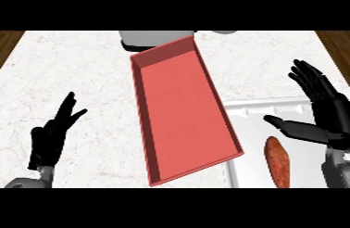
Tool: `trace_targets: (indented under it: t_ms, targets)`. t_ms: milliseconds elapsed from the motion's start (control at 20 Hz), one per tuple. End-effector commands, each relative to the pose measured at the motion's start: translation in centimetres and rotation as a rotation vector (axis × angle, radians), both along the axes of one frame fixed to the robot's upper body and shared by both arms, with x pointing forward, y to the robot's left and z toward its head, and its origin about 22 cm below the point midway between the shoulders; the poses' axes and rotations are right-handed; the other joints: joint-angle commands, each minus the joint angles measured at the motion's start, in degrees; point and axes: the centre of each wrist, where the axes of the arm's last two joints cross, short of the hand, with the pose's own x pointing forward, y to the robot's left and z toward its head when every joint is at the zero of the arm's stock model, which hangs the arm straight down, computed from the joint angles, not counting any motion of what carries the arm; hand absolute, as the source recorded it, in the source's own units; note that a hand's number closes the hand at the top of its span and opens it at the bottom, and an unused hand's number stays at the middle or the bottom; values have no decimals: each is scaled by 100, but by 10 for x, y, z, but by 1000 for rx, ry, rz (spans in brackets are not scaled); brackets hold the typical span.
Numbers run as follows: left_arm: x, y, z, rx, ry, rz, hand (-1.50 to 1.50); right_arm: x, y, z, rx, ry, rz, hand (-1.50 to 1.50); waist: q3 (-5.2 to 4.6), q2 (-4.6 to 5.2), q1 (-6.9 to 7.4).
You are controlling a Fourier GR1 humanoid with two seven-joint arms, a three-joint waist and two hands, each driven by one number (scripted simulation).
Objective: Pick the sweet potato from the tray and place it in the cardboard box
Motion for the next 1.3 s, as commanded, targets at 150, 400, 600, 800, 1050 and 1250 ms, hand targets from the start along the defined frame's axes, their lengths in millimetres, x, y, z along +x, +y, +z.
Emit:
trace_targets:
  t_ms: [150,400,600,800,1050,1250]
  targets:
    - [-3,-7,24,71,-36,10,0,-46,-24,-32,69,-32,-297,-150,29,29,113]
    - [-5,-13,9,67,-32,8,0,-47,-67,-29,-278,87,-160,-150,25,49,132]
    - [-8,-4,20,90,-46,7,0,-54,-86,18,-563,215,-73,-150,16,26,124]
    - [1,-4,26,82,-39,16,0,-59,-82,47,-775,410,76,-150,4,31,88]
    - [-8,-2,18,61,-32,5,0,-65,-60,63,-903,598,232,-150,9,28,135]
    - [-2,-19,26,82,-28,0,0,-73,-34,69,-924,659,279,-150,20,34,114]
